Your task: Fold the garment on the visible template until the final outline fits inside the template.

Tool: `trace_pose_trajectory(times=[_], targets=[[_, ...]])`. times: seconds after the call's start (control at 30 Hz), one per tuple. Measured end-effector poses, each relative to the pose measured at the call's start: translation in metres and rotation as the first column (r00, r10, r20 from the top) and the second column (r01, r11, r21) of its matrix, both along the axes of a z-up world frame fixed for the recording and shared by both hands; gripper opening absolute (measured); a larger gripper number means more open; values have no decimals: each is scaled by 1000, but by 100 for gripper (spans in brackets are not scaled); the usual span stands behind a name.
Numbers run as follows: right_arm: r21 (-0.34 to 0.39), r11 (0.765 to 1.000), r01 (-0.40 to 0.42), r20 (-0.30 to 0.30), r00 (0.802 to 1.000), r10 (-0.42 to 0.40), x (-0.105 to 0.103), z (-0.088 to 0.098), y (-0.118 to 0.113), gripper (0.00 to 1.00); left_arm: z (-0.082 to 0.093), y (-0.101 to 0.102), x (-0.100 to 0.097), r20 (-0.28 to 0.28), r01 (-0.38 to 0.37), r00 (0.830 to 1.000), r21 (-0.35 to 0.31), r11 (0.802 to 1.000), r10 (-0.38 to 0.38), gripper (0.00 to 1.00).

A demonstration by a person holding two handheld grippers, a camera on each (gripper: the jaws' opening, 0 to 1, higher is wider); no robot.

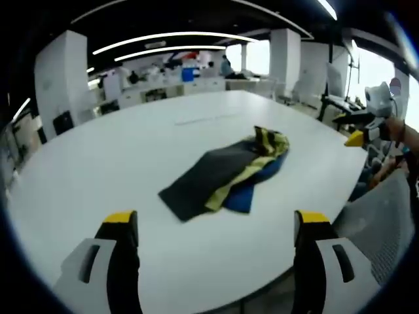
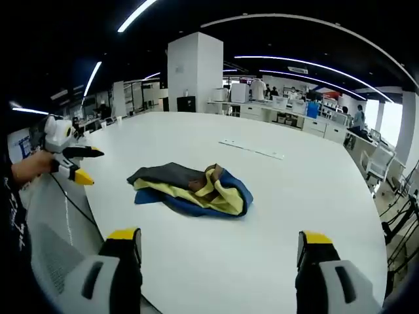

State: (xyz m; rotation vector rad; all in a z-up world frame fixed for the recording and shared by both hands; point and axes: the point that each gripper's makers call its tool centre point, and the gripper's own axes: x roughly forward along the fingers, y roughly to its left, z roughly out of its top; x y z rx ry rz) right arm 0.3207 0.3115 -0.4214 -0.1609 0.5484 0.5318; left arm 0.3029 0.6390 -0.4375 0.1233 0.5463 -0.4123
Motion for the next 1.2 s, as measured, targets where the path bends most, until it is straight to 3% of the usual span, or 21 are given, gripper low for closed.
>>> trace_pose_trajectory(times=[1.2], targets=[[-8, 1000, -15, -4, 1000, 15, -7, 2, -2, 99, 5, -1, -4, 9, 13, 1000, 5, 1000, -13, 95]])
